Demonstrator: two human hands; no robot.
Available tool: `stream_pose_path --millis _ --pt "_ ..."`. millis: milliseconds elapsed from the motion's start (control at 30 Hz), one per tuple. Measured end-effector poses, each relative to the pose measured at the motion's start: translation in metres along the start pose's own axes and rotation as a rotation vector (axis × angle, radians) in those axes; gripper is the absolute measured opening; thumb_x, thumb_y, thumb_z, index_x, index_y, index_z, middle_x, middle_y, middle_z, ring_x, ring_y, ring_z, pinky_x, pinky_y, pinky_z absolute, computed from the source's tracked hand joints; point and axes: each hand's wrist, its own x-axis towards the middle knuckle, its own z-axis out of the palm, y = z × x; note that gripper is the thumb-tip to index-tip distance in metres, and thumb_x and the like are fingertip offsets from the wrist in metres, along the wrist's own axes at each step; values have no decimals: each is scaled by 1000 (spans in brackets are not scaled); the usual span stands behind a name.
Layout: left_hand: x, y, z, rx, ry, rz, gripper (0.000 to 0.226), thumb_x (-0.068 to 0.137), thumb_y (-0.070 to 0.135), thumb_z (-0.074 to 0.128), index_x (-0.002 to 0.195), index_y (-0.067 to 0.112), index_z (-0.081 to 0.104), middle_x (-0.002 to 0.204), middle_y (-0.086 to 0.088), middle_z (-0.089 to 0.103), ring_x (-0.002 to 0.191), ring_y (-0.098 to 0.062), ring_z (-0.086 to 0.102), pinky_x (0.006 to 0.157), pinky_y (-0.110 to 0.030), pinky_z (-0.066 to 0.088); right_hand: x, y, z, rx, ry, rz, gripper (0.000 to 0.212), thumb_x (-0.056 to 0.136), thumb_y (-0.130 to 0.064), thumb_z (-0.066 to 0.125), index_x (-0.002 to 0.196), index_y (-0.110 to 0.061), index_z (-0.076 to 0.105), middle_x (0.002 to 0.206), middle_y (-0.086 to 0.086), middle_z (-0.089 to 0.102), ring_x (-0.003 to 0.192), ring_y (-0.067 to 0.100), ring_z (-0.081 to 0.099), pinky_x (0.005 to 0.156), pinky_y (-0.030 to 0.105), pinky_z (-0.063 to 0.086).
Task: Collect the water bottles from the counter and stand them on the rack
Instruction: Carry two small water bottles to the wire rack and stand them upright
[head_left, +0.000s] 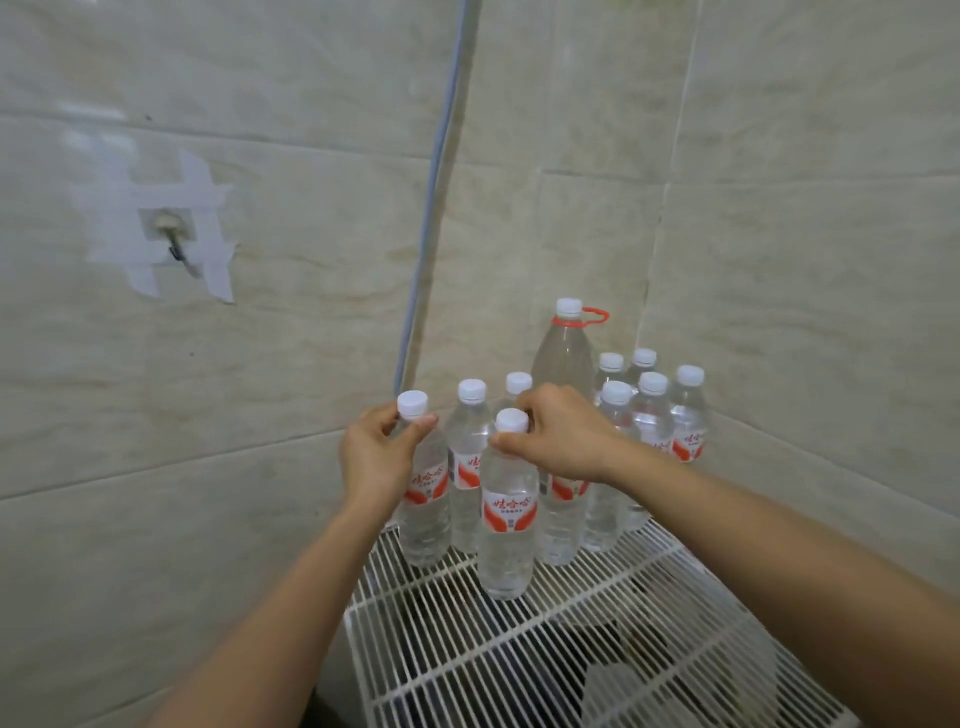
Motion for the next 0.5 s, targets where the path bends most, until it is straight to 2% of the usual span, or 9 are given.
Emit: stream_pose_path --millis 167,333,500 --pt "11 -3 9 17 10 -18 29 77 32 74 103 20 72 99 0 71 93 -18 65 85 -42 54 13 9 1 -44 -32 -7 39 82 -43 67 65 -18 43 69 1 50 71 26 56 60 36 43" --pt "17 -5 12 -7 27 -36 19 79 30 74 97 25 72 94 -1 70 91 -18 65 80 -37 54 19 15 2 -77 -38 -25 38 83 -43 67 67 -19 42 69 2 50 69 25 54 55 33 38" --pt "18 -4 15 19 32 -42 30 79 32 73 107 21 71 100 -1 70 95 -19 64 84 -39 53 24 15 2 -109 -34 -32 39 84 -42 68 68 -20 41 70 2 51 72 27 54 58 34 39"
